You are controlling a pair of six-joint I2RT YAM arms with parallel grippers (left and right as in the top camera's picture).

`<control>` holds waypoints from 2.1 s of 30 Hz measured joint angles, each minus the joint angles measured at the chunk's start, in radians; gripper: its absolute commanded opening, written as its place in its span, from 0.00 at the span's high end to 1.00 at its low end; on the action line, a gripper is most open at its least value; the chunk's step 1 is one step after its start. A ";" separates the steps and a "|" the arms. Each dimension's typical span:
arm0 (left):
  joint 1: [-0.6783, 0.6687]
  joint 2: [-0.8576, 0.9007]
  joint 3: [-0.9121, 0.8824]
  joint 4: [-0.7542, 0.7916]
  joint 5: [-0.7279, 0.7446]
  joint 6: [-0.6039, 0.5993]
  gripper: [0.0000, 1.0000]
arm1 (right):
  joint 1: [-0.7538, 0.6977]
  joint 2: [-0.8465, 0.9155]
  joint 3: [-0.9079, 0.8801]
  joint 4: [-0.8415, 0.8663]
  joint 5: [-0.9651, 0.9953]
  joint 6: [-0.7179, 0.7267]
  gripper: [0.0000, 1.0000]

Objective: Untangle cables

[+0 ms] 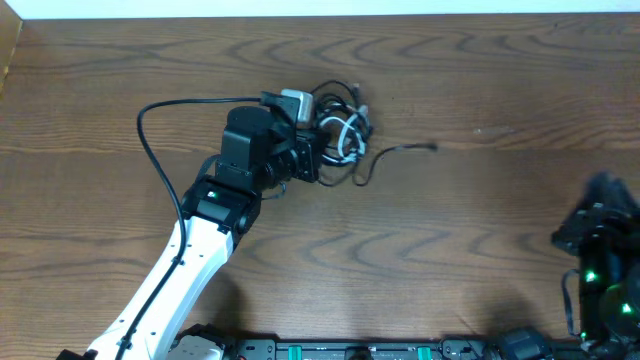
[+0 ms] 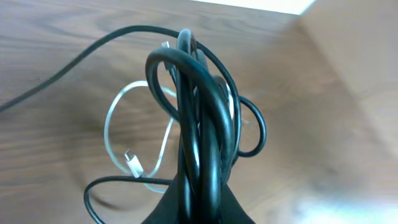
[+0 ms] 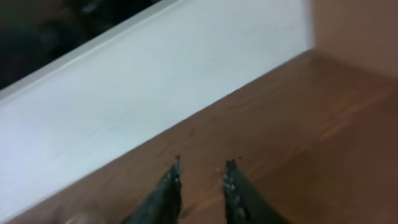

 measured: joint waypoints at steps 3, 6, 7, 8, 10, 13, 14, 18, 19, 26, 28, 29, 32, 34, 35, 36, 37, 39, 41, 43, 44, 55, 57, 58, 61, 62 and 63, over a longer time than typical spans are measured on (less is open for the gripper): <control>0.000 0.000 0.000 0.030 0.144 -0.009 0.92 | 0.000 0.004 -0.002 0.000 -0.169 0.000 0.71; -0.001 0.000 0.000 0.070 0.290 -0.009 0.92 | 0.000 0.021 -0.010 0.000 -0.352 0.000 0.68; -0.001 0.000 0.000 0.075 0.324 -0.008 0.92 | 0.000 0.030 -0.013 0.000 -0.405 0.000 0.67; -0.001 0.000 0.000 0.076 0.351 -0.008 0.92 | 0.000 0.040 -0.016 0.002 -0.453 0.000 0.67; -0.002 0.000 0.000 0.076 0.389 0.000 0.92 | 0.000 0.076 -0.022 0.006 -0.561 0.000 0.67; -0.002 0.000 0.000 0.077 0.426 0.014 0.92 | 0.000 0.142 -0.026 0.033 -0.697 0.000 0.69; -0.002 0.000 0.000 0.078 0.433 0.019 0.92 | 0.000 0.172 -0.027 0.050 -0.751 0.000 0.70; -0.002 0.000 0.000 0.082 0.450 0.031 0.92 | 0.000 0.273 -0.029 0.107 -0.904 0.000 0.71; -0.002 0.000 0.000 0.082 0.451 0.032 0.92 | 0.000 0.303 -0.029 0.116 -0.938 0.004 0.71; -0.002 0.000 0.000 0.082 0.454 0.034 0.92 | 0.000 0.450 -0.031 0.166 -1.109 0.023 0.69; -0.002 0.000 0.000 0.082 0.454 0.034 0.92 | 0.000 0.478 -0.031 0.167 -1.144 0.032 0.68; -0.002 0.000 0.000 0.083 0.454 0.034 0.92 | 0.000 0.488 -0.031 0.167 -1.154 0.039 0.67; -0.002 0.000 0.000 0.082 0.454 0.034 0.92 | 0.000 0.513 -0.031 0.168 -1.184 0.055 0.66; -0.002 0.000 0.000 0.082 0.454 0.034 0.92 | 0.002 0.521 -0.031 0.169 -1.200 0.061 0.65; -0.002 0.000 0.000 0.083 0.454 0.034 0.92 | 0.004 0.522 -0.031 0.170 -1.204 0.063 0.63; -0.002 0.000 0.000 0.082 0.454 0.034 0.92 | 0.014 0.522 -0.031 0.177 -1.210 0.066 0.62; -0.002 0.000 0.000 0.083 0.454 0.034 0.92 | 0.022 0.522 -0.031 0.183 -1.214 0.069 0.62; -0.002 0.000 0.000 0.083 0.454 0.034 0.92 | 0.051 0.523 -0.031 0.209 -1.212 0.076 0.61; -0.002 0.000 0.000 0.083 0.454 0.034 0.92 | 0.078 0.526 -0.031 0.217 -1.197 0.091 0.62; -0.002 0.000 0.000 0.082 0.454 0.034 0.92 | 0.095 0.538 -0.031 0.220 -1.173 0.112 0.63; -0.002 0.000 0.000 0.083 0.454 0.034 0.92 | 0.099 0.549 -0.031 0.220 -1.159 0.122 0.64; -0.002 0.000 0.000 0.084 0.454 0.034 0.92 | 0.105 0.693 -0.035 0.408 -1.054 0.211 0.66; -0.002 0.000 0.000 0.082 0.454 0.034 0.92 | 0.105 0.705 -0.035 0.411 -1.046 0.232 0.67; -0.002 0.000 0.000 0.083 0.454 0.034 0.92 | 0.105 0.710 -0.035 0.412 -1.043 0.242 0.68; -0.002 0.000 0.000 0.082 0.454 0.034 0.92 | 0.105 0.716 -0.035 0.412 -1.038 0.255 0.70; -0.002 0.000 0.000 0.082 0.454 0.034 0.92 | 0.105 0.716 -0.035 0.412 -1.036 0.260 0.71; -0.002 0.000 0.000 0.083 0.454 0.034 0.92 | 0.105 0.716 -0.035 0.412 -1.034 0.264 0.70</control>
